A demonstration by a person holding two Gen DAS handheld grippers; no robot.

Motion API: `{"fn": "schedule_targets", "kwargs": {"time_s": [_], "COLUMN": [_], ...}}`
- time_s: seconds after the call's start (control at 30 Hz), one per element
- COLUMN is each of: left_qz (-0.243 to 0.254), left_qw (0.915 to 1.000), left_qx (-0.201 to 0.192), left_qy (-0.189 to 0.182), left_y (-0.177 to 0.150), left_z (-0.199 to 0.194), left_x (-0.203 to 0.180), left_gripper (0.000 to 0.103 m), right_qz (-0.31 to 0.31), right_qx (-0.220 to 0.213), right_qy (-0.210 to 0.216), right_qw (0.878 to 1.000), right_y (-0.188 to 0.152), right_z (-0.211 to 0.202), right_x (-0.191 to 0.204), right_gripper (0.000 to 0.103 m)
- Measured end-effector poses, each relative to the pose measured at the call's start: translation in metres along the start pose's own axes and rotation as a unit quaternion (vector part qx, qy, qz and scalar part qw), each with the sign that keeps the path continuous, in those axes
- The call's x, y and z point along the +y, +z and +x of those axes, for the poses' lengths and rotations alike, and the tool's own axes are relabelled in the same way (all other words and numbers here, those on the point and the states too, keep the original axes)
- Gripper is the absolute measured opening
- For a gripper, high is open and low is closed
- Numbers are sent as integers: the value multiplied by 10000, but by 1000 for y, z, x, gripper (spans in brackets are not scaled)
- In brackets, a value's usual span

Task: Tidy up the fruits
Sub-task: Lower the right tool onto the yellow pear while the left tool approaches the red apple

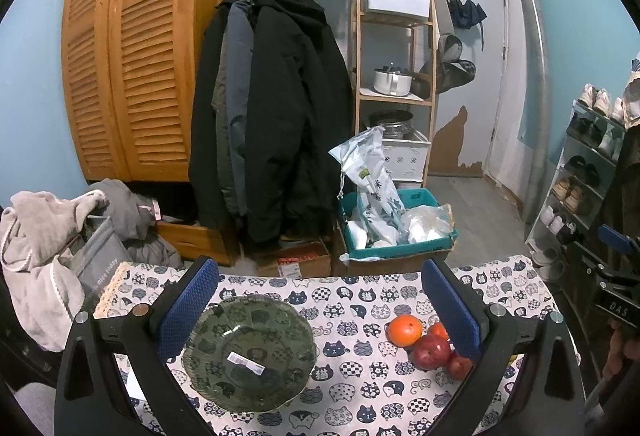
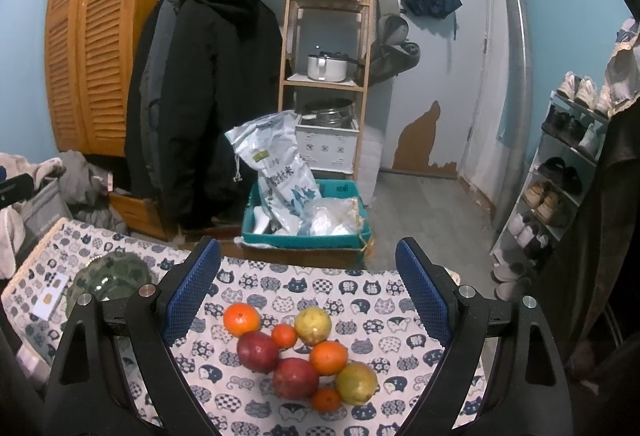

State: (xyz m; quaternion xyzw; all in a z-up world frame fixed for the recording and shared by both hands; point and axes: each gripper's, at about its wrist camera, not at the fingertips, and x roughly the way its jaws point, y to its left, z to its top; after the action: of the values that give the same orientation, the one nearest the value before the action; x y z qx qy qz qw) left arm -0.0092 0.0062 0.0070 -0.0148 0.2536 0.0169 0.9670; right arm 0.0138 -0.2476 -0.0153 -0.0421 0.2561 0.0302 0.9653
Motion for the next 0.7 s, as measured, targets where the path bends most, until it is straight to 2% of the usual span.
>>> {"fn": "schedule_targets", "kwargs": {"time_s": [0.37,0.7], "left_qz": [145,332], "left_qw": [9996,9941], "left_qx": [217,900], "left_qy": [-138,-512], "left_y": [-6,-26], "left_z": [19,60], "left_x": [-19,-50], "left_gripper": [103,103], "right_qz": [73,159], "right_qx": [203,814], "right_qy": [-174,-419], "right_qw": [9996,9957], "right_y": [-12,-37], "right_z": [5,29], "right_x": [-18,-46], "right_gripper": [87,87]}}
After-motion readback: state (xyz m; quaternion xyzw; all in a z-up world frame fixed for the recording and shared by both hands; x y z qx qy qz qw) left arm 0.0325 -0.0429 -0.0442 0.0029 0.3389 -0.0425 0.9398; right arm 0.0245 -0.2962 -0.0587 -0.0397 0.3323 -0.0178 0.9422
